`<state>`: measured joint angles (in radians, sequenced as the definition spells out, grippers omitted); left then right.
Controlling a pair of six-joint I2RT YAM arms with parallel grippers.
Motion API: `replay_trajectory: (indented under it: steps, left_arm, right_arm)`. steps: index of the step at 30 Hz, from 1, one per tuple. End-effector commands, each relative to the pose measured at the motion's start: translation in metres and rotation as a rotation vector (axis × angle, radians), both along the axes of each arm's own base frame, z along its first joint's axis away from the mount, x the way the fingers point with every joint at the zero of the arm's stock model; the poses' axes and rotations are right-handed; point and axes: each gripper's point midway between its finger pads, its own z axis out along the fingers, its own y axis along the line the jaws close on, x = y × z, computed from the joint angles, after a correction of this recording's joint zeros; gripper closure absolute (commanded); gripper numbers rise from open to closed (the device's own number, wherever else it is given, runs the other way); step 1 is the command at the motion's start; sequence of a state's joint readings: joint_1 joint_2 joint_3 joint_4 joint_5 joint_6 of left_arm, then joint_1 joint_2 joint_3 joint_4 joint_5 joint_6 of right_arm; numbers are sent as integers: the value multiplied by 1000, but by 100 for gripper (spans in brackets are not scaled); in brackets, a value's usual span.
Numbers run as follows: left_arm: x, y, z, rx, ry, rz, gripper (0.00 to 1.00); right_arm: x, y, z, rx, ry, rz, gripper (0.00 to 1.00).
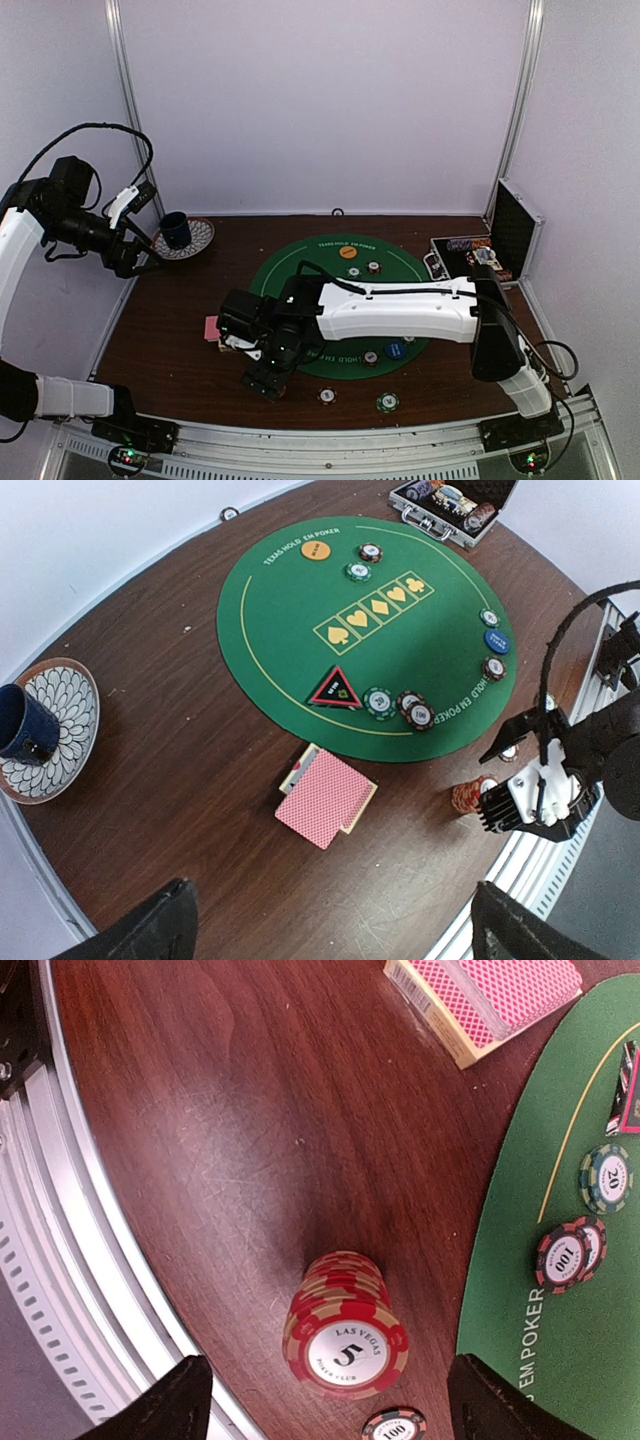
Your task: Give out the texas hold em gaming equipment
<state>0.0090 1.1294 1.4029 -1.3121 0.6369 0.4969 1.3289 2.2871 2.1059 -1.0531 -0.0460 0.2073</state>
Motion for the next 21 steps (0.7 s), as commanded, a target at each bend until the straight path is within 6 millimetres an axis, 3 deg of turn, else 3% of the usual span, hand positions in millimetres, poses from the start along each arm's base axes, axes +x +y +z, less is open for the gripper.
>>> replay_trajectory:
  steps: [1, 21]
  left_arm:
    - [-5, -4, 8, -13, -26, -25, 2]
    - [-5, -3, 7, -5, -27, -22, 2]
  right_arm:
    - [6, 1, -11, -22, 3, -1, 17]
    - [15, 5, -17, -4, 19, -20, 37]
